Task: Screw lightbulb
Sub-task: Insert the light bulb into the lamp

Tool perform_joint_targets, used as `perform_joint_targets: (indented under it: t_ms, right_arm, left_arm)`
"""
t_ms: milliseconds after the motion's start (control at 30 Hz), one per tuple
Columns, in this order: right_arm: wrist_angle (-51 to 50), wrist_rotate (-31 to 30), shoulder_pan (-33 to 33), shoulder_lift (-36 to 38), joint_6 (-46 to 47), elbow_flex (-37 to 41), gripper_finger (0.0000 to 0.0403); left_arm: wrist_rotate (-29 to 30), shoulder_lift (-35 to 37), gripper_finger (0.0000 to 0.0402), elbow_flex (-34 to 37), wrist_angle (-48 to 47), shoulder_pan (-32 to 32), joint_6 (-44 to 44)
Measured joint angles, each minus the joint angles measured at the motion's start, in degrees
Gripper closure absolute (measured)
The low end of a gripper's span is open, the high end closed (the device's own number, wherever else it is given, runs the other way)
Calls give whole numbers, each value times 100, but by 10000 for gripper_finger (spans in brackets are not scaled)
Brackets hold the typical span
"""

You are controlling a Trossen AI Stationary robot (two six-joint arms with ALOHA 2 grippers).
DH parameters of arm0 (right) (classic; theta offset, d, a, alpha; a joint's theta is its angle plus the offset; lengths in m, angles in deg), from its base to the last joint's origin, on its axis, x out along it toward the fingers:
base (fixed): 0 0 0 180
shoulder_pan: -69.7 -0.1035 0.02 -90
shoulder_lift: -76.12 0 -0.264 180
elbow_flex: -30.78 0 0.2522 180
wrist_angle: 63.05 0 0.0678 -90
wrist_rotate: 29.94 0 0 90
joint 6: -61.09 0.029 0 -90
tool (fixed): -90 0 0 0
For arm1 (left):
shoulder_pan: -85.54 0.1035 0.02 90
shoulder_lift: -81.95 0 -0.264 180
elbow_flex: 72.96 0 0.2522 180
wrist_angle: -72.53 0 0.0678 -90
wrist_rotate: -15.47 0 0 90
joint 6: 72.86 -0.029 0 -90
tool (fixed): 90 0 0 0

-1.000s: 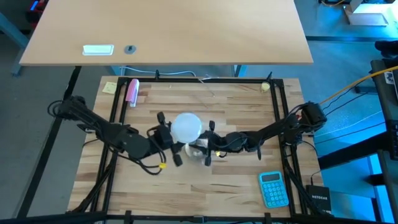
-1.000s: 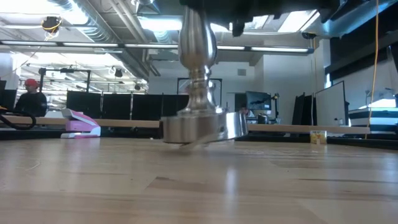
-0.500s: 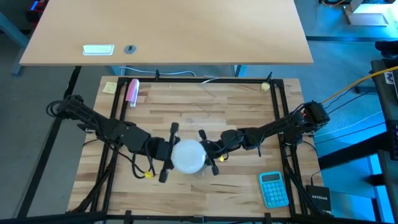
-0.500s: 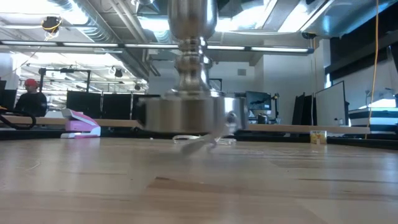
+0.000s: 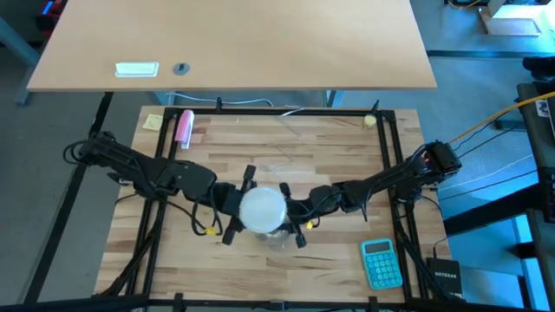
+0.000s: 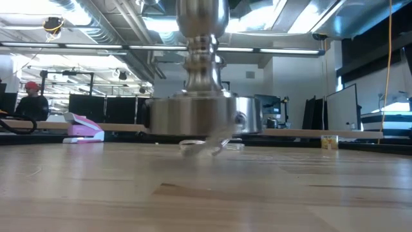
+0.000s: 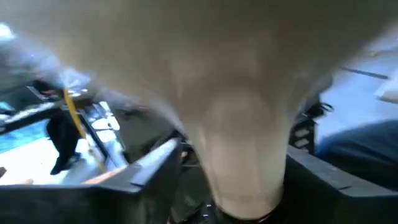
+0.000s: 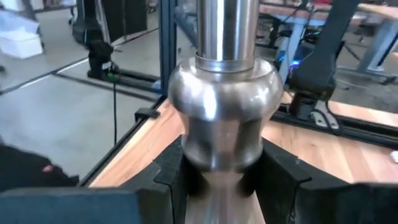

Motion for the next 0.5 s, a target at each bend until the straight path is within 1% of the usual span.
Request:
perform_joint_targets:
  t_ms: [67, 167, 300, 367, 433, 500]
  right_arm:
    - [18, -186, 2, 0, 1, -14, 265]
    - [42, -475, 8, 11, -25, -16, 265]
    - [63, -915, 13, 13, 54, -23, 265]
    - [48, -1016, 22, 13, 122, -23, 265]
    - [35, -1240, 20, 13, 140, -23, 265]
    - [23, -1423, 20, 13, 151, -23, 265]
  left_arm:
    - [266, 64, 136, 2, -21, -57, -4]
    - [774, 159, 112, 4, -28, -170, 6]
    - [1821, 354, 103, 9, -265, -442, 164]
    - [2318, 441, 103, 9, -366, -579, 300]
    - [2654, 504, 102, 9, -395, -717, 415]
    - [2776, 520, 102, 4, -362, -819, 509]
